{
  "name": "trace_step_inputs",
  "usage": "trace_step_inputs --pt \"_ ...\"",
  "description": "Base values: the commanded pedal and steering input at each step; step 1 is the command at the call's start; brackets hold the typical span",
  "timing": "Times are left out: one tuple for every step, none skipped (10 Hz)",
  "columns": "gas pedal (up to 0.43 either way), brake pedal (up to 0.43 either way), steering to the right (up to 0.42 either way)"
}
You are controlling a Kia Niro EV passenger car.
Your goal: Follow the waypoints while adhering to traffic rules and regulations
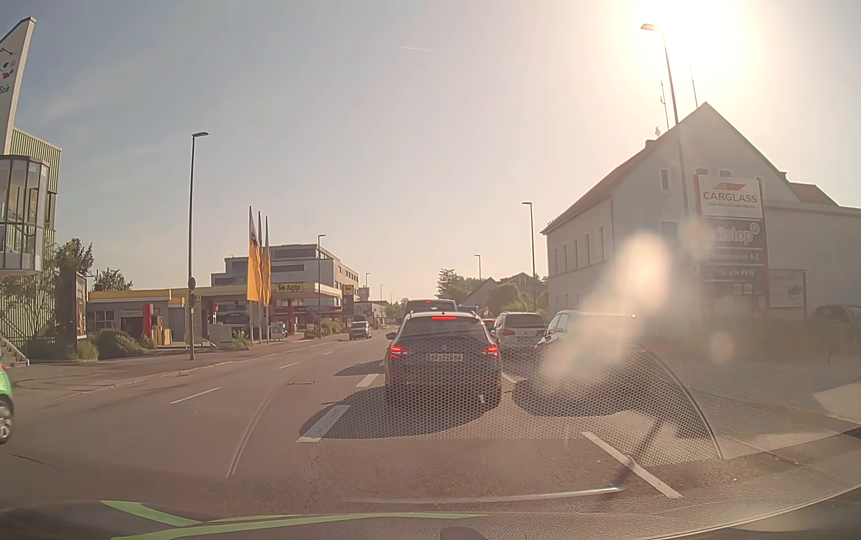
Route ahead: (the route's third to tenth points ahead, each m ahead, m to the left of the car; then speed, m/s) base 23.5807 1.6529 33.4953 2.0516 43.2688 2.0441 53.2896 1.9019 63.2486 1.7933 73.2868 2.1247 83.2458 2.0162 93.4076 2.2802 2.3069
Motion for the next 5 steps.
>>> trace_step_inputs --pt "0.0 0.104 -0.003" --pt "0.0 0.098 -0.003" --pt "0.0 0.098 -0.003" --pt "0.0 0.098 -0.003" --pt "0.0 0.098 -0.003"
